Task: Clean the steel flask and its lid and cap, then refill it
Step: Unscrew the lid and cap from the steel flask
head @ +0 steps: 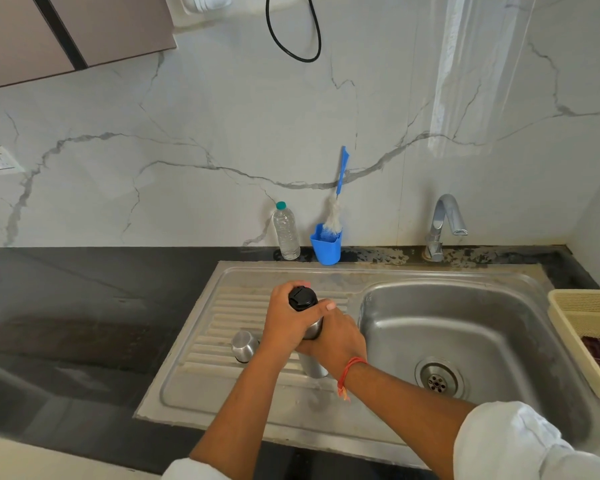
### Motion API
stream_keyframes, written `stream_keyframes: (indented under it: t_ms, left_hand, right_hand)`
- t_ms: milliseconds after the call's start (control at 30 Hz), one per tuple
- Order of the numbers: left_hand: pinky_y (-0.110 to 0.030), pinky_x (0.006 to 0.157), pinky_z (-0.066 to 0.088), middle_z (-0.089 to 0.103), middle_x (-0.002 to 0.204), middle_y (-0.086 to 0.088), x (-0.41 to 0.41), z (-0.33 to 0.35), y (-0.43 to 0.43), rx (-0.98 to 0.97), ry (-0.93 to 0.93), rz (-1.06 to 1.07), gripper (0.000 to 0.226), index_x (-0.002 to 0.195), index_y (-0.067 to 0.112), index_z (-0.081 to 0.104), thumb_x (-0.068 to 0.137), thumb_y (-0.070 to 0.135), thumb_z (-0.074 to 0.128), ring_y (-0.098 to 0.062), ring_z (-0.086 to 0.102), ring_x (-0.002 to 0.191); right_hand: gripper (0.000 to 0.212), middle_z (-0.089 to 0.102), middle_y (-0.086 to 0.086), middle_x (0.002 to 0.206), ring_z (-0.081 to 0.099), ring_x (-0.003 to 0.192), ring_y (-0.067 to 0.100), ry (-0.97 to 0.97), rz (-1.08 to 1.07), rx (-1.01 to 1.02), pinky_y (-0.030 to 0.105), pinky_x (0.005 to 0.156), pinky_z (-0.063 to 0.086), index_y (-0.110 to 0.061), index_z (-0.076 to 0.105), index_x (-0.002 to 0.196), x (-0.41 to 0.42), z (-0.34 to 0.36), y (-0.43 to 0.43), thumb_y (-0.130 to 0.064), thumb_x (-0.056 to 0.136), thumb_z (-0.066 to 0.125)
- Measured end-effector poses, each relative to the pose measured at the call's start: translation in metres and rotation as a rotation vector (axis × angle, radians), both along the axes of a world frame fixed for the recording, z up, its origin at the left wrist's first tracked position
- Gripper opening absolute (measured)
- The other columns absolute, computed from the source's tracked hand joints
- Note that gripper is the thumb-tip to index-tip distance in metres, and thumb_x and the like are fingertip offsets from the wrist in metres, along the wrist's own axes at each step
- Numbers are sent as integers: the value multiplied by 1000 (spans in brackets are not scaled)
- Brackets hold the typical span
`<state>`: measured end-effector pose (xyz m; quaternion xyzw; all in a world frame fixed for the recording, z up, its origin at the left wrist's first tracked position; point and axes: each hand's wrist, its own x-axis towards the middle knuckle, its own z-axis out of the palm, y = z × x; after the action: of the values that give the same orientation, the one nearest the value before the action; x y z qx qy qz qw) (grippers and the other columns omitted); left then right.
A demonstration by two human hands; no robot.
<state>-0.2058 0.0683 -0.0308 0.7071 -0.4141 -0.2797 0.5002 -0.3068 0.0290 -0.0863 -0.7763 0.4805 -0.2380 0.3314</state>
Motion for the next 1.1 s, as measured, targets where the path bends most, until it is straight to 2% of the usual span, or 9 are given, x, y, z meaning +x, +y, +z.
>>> stream_keyframes:
  t_ms: [167,267,367,433,533,600,700,867,1100]
  left_hand:
    - [-34,100,54,70,122,5,18,-1,19,58,168,-155,52,125,30,62,80,18,85,-13,65,117]
    - [-30,94,55,75,117,1,23,0,26,0,247,-133,46,121,17,62,83,2,82,-18,68,116]
    - [-31,87,58,75,109,-3,10,0,23,-49,240,30,53,110,14,57,72,11,94,-17,72,106]
    - [-32,85,58,70,107,-2,0,-1,14,-64,153,116,62,107,19,52,66,22,98,-16,70,100]
    - [-20,80,50,58,111,10,-10,5,2,-42,10,121,73,118,26,49,65,35,98,-6,61,100]
    - [-21,84,49,56,115,9,-11,5,-3,-25,-42,72,70,120,29,53,66,39,96,-7,59,104]
    - [-26,93,51,58,118,4,-1,2,6,4,-44,-33,57,114,32,60,70,33,96,-11,60,110]
    - [-38,104,54,72,118,11,18,-2,23,18,22,-111,54,124,30,64,79,11,87,-7,67,113]
    - [-34,89,59,72,107,2,5,5,14,-139,61,127,56,108,23,57,69,26,97,-11,71,101]
  right_hand:
    - [61,60,-18,91,60,88,8,-15,-21,6,33,72,57,-42,44,101,-1,-1,1,-71,53,69]
    - [68,61,-18,93,60,89,7,-18,-25,0,32,73,57,-43,43,102,-1,0,2,-79,50,69]
    - [64,60,-18,91,60,86,7,-9,-37,-4,33,70,57,-42,42,97,0,0,3,-77,52,69]
    - [62,60,-18,91,60,86,7,-5,-39,-6,33,69,58,-42,43,99,0,-1,3,-74,53,70]
    - [69,60,-15,94,60,89,13,23,-19,-8,35,73,58,-39,48,112,0,-2,3,-72,54,65]
    - [70,59,-14,93,60,89,14,33,-18,-8,36,73,57,-37,47,112,0,-2,3,-72,53,62]
    - [61,58,-16,91,60,87,12,7,-20,15,35,72,58,-38,44,101,0,-4,3,-70,54,64]
    - [59,58,-17,94,58,90,13,-19,-27,24,35,74,56,-43,39,99,-2,-2,3,-69,54,68]
    - [63,59,-18,94,58,90,10,-24,-44,12,33,73,57,-43,41,99,-1,-1,3,-73,53,72]
